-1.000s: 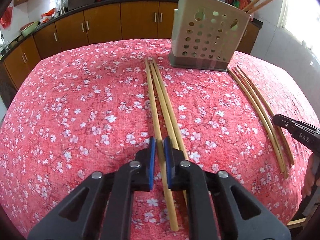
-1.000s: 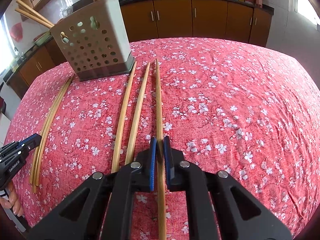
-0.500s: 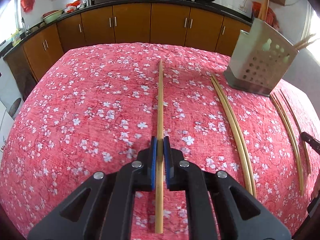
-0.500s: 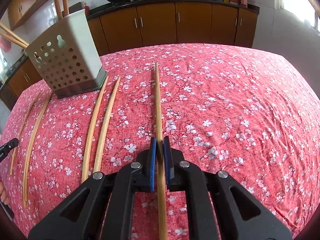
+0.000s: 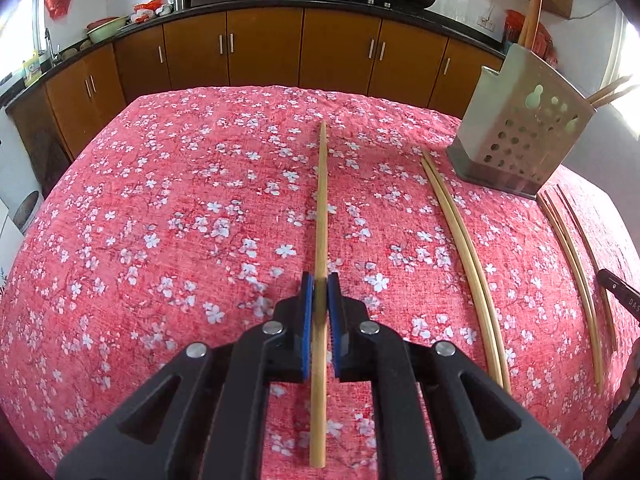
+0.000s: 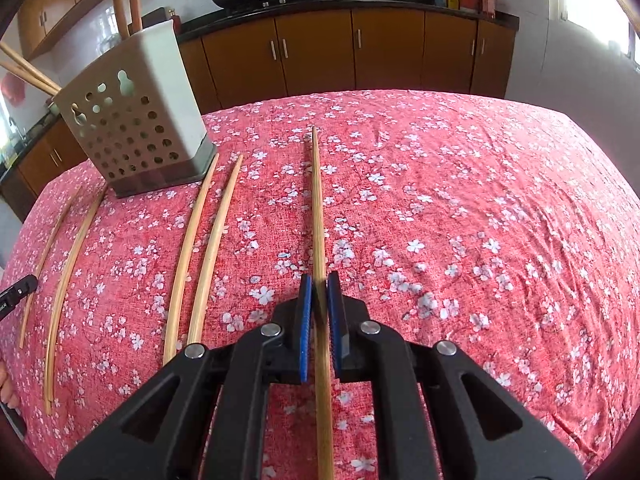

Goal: Organize utensils

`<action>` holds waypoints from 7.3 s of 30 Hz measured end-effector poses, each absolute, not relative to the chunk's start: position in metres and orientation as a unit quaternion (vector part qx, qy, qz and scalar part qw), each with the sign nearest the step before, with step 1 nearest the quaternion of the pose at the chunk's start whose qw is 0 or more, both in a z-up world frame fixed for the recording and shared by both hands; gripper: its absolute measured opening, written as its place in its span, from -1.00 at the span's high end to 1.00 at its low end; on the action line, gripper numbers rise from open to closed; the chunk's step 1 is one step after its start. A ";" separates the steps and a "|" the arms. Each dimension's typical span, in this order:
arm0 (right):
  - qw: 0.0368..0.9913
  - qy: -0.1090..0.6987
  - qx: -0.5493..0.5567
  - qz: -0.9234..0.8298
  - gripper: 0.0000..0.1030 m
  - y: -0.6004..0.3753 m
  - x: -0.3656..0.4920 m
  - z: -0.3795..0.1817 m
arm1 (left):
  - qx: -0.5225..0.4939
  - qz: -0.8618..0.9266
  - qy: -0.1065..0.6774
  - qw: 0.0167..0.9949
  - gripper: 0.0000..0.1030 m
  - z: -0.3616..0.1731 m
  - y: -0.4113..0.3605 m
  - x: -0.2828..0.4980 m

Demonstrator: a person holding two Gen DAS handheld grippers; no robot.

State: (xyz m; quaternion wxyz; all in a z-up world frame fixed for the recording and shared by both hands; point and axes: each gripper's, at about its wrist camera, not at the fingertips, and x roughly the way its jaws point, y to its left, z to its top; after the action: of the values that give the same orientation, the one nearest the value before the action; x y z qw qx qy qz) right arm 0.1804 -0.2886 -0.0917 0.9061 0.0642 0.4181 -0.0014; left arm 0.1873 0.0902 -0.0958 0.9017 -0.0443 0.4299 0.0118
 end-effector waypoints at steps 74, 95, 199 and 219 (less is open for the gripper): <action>0.925 0.370 0.086 -0.003 0.85 -0.298 0.157 -0.045 | -0.022 0.007 0.388 0.921 0.84 -0.049 0.078 0.163; 0.901 0.430 0.058 0.008 0.85 -0.292 0.157 -0.077 | -0.031 0.006 0.395 0.918 0.84 -0.057 0.074 0.157; 0.892 0.446 0.066 0.028 0.85 -0.254 0.172 -0.088 | -0.066 -0.096 0.429 0.896 0.64 -0.079 0.018 0.146; 0.896 0.441 0.050 0.038 0.84 -0.248 0.168 -0.086 | -0.005 -0.060 0.453 0.890 0.82 -0.100 -0.002 0.158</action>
State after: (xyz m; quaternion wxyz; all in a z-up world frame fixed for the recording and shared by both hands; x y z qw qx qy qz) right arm 0.1676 -0.2481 -0.0856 0.8955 0.0495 0.4406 0.0384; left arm 0.1578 -0.0019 -0.0995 0.8897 -0.0046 0.4525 -0.0604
